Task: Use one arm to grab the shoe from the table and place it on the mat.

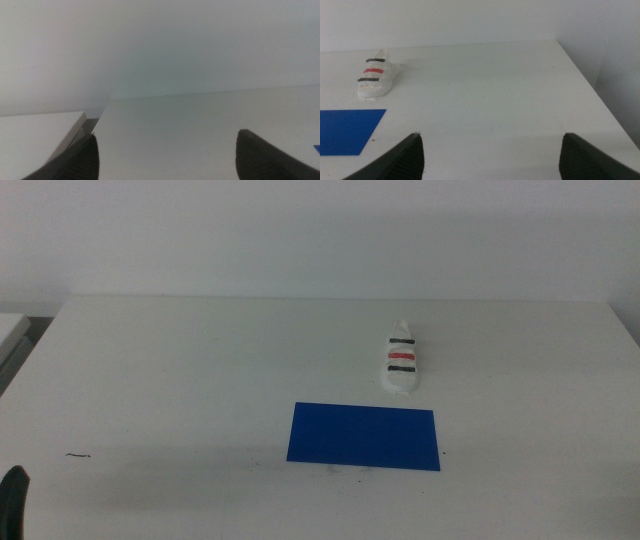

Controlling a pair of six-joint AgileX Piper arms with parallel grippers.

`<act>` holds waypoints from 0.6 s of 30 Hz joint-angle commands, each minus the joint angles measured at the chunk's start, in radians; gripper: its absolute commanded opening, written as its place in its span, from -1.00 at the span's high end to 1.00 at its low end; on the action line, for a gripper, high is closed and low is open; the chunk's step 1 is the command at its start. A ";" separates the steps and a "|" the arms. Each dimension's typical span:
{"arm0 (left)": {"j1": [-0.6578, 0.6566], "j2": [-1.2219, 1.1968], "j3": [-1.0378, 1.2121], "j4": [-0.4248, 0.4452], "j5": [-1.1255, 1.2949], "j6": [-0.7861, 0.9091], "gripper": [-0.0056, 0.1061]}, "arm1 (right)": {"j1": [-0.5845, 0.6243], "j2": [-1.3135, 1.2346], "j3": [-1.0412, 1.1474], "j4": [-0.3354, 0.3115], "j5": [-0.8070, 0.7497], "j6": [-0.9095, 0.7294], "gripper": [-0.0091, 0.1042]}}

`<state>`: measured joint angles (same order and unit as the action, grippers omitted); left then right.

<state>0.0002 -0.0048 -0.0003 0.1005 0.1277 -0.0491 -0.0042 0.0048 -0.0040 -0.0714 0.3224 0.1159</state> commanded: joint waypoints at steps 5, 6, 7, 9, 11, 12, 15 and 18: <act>0.000 0.005 0.000 -0.004 -0.012 -0.001 -0.78 | -0.005 -0.005 -0.023 -0.002 0.050 0.002 -0.41; 0.000 0.005 0.000 -0.004 -0.012 -0.001 -0.78 | -0.005 -0.005 -0.058 -0.002 0.070 0.002 -0.41; 0.000 0.005 0.000 -0.004 -0.012 -0.001 -0.78 | -0.005 0.005 -0.096 -0.002 0.081 0.002 -0.41; 0.000 0.005 0.000 -0.004 -0.012 -0.001 -0.78 | -0.005 0.065 -0.174 -0.002 0.093 0.002 -0.41; 0.000 0.005 0.000 -0.004 -0.012 -0.001 -0.78 | -0.005 0.157 -0.274 -0.007 0.121 0.002 -0.41; 0.000 0.005 0.000 -0.004 -0.012 -0.001 -0.78 | -0.005 0.199 -0.316 -0.009 0.138 0.002 -0.41; 0.000 0.005 0.000 -0.004 -0.012 -0.001 -0.78 | -0.005 0.380 -0.477 -0.010 0.181 0.002 -0.41; 0.000 0.005 0.000 -0.004 -0.012 -0.001 -0.78 | 0.000 0.572 -0.616 -0.010 0.192 0.002 -0.41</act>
<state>0.0002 -0.0048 -0.0003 0.1005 0.1277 -0.0491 -0.0042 0.4857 -0.5618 -0.0733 0.5002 0.1209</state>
